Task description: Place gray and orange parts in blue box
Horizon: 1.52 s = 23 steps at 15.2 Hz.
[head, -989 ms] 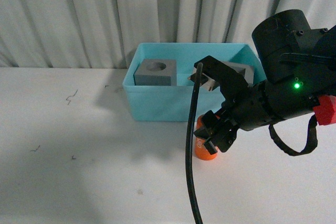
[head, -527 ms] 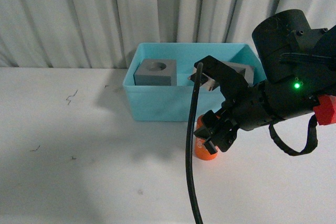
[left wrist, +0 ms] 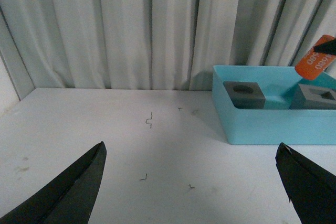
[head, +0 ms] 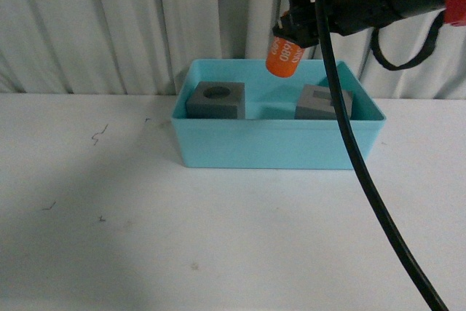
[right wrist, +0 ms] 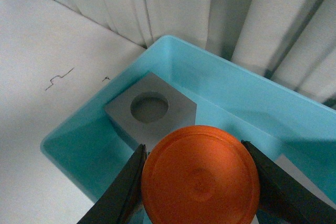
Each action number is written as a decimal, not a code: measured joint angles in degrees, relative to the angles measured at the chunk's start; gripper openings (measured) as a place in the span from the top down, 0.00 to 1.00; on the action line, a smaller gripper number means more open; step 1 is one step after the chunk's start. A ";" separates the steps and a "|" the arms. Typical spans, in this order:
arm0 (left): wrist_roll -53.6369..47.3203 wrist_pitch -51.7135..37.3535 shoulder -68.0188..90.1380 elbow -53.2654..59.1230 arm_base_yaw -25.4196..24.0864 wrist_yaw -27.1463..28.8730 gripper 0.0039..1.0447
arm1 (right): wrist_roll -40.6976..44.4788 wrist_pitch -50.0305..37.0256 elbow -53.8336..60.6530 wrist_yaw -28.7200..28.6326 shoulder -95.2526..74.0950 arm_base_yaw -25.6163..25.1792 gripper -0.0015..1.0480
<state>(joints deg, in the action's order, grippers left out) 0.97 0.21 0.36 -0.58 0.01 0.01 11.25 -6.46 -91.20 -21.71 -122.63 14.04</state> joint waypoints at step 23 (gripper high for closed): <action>0.00 0.00 0.00 0.00 0.00 0.00 0.06 | -5.90 7.91 -20.22 11.37 -22.73 3.58 0.55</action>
<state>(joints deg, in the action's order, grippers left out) 0.97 0.21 0.36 -0.58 0.01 0.01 5.34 1.45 -111.42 -10.35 -145.36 17.63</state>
